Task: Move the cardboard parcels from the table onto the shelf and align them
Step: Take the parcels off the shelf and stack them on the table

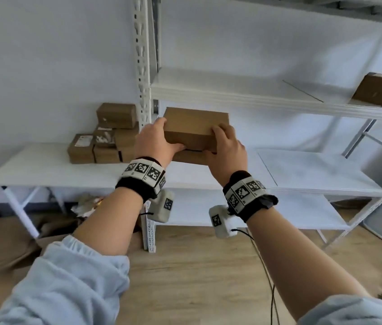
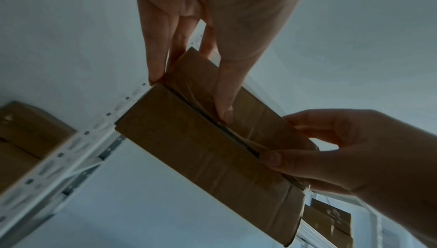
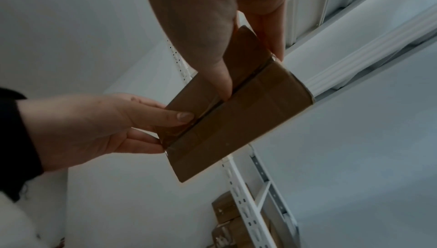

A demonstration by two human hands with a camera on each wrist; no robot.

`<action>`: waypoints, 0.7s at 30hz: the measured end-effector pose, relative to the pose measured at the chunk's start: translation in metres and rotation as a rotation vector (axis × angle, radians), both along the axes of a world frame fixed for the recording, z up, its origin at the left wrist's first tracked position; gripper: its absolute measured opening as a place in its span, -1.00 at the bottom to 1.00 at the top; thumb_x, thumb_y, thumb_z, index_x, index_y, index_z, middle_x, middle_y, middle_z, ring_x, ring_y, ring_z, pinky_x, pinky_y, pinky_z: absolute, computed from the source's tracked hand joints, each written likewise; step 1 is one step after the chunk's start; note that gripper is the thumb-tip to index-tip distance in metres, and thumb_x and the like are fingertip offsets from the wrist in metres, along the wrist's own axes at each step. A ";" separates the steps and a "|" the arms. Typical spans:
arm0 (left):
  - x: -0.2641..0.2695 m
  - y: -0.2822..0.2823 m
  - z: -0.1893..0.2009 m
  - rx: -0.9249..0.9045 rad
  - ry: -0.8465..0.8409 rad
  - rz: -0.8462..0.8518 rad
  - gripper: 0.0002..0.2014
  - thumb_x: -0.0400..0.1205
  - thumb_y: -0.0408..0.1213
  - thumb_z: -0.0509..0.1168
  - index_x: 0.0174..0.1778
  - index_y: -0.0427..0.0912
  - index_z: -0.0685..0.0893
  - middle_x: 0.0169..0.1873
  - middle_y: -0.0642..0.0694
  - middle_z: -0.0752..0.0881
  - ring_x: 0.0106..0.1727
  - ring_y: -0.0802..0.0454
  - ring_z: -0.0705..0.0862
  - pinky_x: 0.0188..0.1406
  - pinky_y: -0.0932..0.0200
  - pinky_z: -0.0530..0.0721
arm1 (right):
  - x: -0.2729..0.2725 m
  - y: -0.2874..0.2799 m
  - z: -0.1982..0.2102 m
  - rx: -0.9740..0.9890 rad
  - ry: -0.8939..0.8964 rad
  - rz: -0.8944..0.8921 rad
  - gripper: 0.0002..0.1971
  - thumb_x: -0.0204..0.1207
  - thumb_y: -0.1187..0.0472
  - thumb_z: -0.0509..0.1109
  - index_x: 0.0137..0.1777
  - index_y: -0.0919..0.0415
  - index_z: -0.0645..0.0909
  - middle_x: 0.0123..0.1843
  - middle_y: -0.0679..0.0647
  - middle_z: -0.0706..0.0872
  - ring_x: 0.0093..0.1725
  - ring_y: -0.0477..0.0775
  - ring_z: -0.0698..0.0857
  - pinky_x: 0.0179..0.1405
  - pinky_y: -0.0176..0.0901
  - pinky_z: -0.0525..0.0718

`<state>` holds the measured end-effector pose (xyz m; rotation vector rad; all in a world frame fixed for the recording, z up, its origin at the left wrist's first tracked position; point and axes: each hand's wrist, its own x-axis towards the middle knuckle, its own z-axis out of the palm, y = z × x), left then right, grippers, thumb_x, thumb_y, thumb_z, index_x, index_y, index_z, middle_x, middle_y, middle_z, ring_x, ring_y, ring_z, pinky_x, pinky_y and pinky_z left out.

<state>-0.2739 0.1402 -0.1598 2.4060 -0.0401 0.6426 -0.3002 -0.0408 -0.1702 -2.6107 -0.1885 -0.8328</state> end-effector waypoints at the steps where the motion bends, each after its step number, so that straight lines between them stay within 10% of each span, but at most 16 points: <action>1: -0.002 0.012 -0.005 -0.005 -0.001 0.016 -0.16 0.36 0.12 0.62 0.52 -0.07 0.50 0.27 -0.15 0.69 0.29 -0.16 0.64 0.29 -0.05 0.62 | 0.002 0.013 -0.005 0.006 0.004 0.012 -0.47 0.42 0.28 0.48 0.42 0.24 0.54 0.54 0.17 0.48 0.03 0.40 0.70 -0.03 0.08 0.65; 21: 0.117 0.333 -0.072 -0.035 0.095 0.137 -0.18 0.39 0.07 0.62 0.55 -0.03 0.47 0.28 -0.11 0.68 0.28 -0.10 0.63 0.23 0.05 0.57 | 0.145 0.339 -0.083 0.105 0.018 0.111 -0.40 0.37 0.32 0.54 0.44 0.21 0.54 0.54 0.15 0.49 0.20 0.36 0.71 0.08 0.23 0.76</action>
